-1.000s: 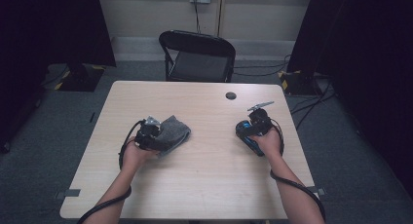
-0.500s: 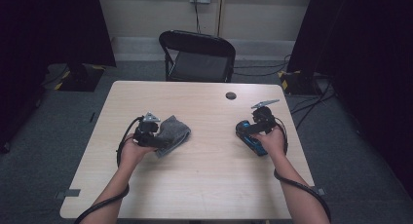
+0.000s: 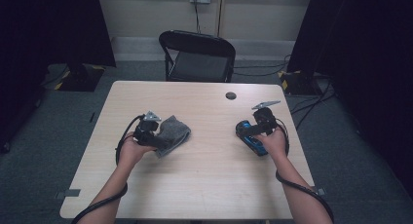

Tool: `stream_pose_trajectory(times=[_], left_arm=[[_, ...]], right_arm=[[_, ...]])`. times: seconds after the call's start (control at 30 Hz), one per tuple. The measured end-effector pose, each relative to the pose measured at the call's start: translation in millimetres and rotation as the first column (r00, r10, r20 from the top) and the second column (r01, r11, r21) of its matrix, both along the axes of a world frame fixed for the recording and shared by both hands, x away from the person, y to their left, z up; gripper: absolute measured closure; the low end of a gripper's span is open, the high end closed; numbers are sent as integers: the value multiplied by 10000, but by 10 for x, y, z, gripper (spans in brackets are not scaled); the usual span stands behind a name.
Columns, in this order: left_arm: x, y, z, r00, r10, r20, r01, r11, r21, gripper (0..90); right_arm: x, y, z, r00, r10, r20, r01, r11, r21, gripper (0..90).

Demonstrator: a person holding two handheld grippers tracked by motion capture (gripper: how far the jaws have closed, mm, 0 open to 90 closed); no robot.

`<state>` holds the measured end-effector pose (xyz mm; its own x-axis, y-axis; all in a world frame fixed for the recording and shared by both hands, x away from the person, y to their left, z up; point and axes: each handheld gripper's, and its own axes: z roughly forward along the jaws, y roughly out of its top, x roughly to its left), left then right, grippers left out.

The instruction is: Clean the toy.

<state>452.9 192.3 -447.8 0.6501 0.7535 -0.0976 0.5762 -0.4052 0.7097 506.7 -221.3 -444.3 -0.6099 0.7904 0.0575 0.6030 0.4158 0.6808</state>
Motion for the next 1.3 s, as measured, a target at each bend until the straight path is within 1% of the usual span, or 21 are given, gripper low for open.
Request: stream_pose_trajectory(times=[0.07,0.1,0.13,0.23,0.3,0.33,0.37,0.47,0.57,0.6,0.63,0.73,0.8,0.83,0.9,0.97,1.1,1.23,1.27,1.3], left_arm=[[7,-12,22,10000,-44,14,44,10000,-60,68],[10,-19,34,9999,-34,-96,32,9998,-189,68],[15,-25,43,10000,-36,6,36,9998,-216,68],[15,-44,73,10000,-85,13,85,9995,-288,68],[15,-54,87,9999,-153,72,155,9996,-225,68],[13,-60,93,9998,-180,75,182,9995,-269,68],[12,-62,102,9997,-218,84,220,9996,-204,69],[-1,-75,119,9995,-302,46,303,9991,-290,71],[-25,-99,121,9992,-382,106,385,9987,-334,75],[-35,-110,122,9992,-404,76,407,9986,-349,75],[-37,-114,129,9988,-485,116,488,9984,-272,75],[-52,-136,152,9983,-564,142,568,9977,-375,78],[-61,-156,163,9973,-722,139,727,9964,-433,80],[-66,-173,163,9968,-772,205,781,9958,-468,80],[-71,-184,168,9963,-834,193,842,9954,-459,80],[-91,-219,175,9957,-903,213,914,9941,-576,81],[-124,-269,184,9933,-1116,313,1131,9922,-524,86],[-147,-317,186,9915,-1264,322,1281,9900,-585,88],[-157,-333,182,9917,-1246,307,1264,9898,-660,89],[-164,-346,180,9910,-1298,314,1315,9893,-635,89]], right_arm=[[-10,10,13,10000,90,33,-90,10000,-4,47],[-15,16,21,9999,101,37,-101,9999,44,46],[-18,19,28,9999,132,25,-132,9999,48,45],[-28,31,46,9998,194,89,-194,9998,68,43],[-40,34,56,9996,248,105,-248,9997,47,41],[-47,37,60,9996,259,133,-259,9997,11,38],[-57,42,65,9995,257,176,-257,9997,-17,33],[-88,58,86,9988,425,224,-427,9991,78,23],[-127,82,108,9982,541,270,-546,9984,176,19],[-140,92,113,9978,606,273,-611,9980,173,18],[-155,105,120,9974,660,276,-664,9977,145,17],[-195,141,139,9958,830,397,-835,9964,117,17],[-219,163,146,9948,923,441,-929,9956,116,17],[-227,173,145,9943,973,442,-979,9951,114,16],[-246,193,142,9937,1024,450,-1030,9946,95,16],[-254,199,139,9934,1048,467,-1055,9943,124,16],[-282,216,144,9926,1105,500,-1120,9933,275,16],[-321,256,136,9905,1267,534,-1280,9915,218,16],[-329,266,131,9896,1334,547,-1347,9907,198,16],[-339,277,128,9895,1344,524,-1355,9906,180,16]])
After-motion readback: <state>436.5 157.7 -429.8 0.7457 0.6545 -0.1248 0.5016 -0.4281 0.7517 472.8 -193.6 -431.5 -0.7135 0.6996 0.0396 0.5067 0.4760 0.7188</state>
